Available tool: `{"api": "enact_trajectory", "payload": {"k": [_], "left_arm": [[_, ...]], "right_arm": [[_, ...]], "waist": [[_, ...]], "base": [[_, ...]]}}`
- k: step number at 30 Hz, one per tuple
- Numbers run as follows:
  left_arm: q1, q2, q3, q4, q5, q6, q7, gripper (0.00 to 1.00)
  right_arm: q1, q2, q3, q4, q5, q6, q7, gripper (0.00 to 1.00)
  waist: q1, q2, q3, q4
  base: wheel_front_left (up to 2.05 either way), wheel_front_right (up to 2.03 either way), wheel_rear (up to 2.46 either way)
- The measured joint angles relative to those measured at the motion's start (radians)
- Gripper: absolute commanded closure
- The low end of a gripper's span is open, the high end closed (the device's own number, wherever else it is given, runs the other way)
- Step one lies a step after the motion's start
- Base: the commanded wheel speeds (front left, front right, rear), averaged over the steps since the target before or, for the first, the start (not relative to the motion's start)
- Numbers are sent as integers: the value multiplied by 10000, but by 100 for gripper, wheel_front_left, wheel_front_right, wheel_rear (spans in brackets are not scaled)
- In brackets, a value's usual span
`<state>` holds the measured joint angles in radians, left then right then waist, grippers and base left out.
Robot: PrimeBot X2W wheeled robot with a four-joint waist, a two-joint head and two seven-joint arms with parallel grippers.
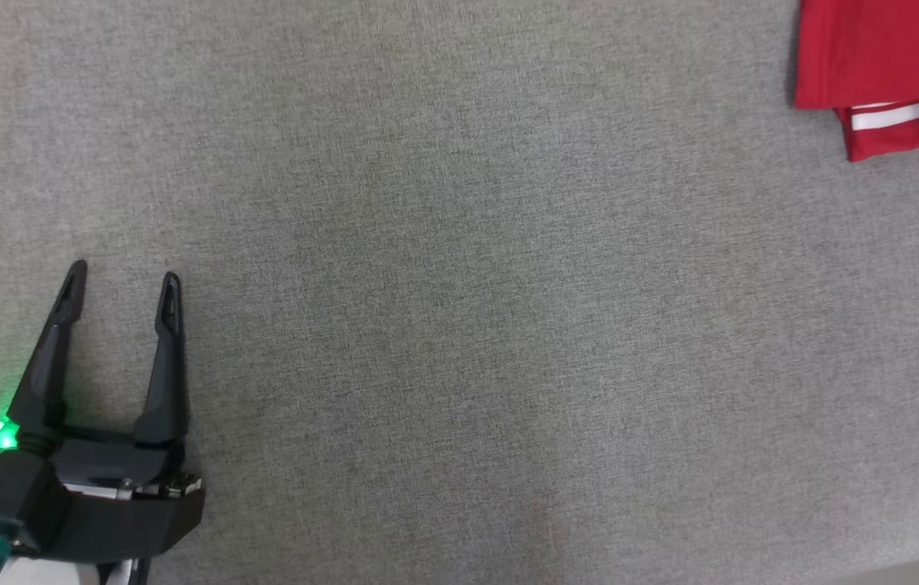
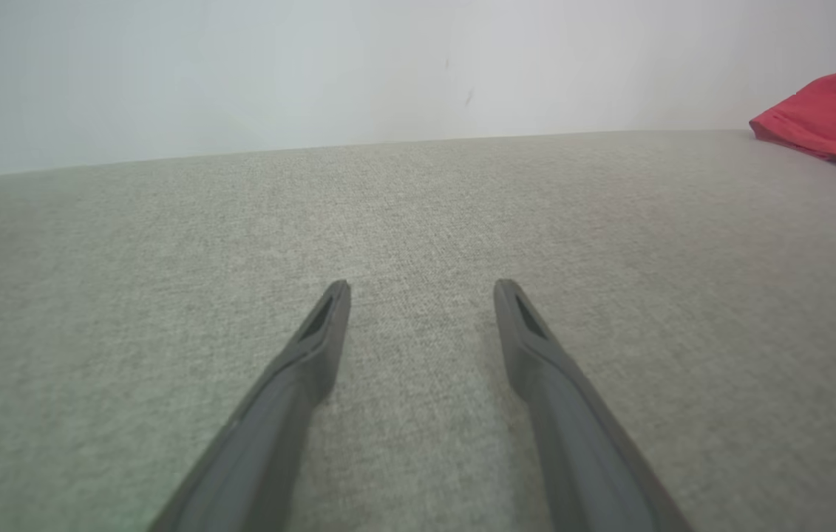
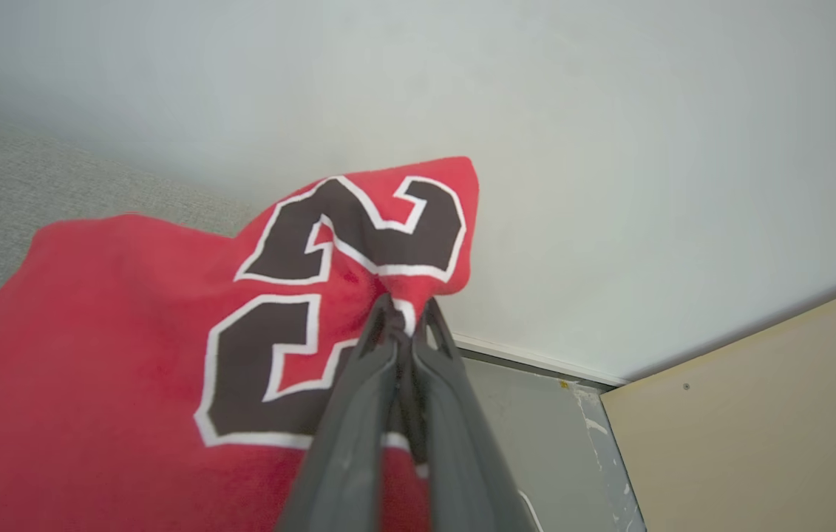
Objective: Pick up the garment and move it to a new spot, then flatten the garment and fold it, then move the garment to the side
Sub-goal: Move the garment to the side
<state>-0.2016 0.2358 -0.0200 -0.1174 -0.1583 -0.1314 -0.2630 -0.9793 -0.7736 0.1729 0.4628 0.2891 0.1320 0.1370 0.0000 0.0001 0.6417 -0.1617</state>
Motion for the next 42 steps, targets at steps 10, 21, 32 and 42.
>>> {"api": "enact_trajectory", "payload": {"k": [10, 21, 32, 42], "left_arm": [[-58, -90, -56, -176, -31, -2, -6, 0], [-71, -449, 46, 58, -167, -2, 2, 0], [741, -1026, 562, 828, -268, -2, 2, 0], [1780, -1277, 999, 1308, -203, -2, 6, 0]], "right_arm": [[-1084, -562, 696, 890, -608, 2, 502, 100], [-1537, -410, 525, 1455, -993, 0, -113, 0], [-548, 1384, 253, 1223, -941, 0, -1847, 0], [1827, 3085, -105, 671, -853, 0, -2842, 0]], "waist": [[0, 0, 137, 311], [1, 0, -140, 552], [0, 0, -1695, 815], [-2, -3, -3505, 1095]], "base": [[0, 0, 0], [0, 0, 0], [0, 0, 0], [0, 0, 0]]}}
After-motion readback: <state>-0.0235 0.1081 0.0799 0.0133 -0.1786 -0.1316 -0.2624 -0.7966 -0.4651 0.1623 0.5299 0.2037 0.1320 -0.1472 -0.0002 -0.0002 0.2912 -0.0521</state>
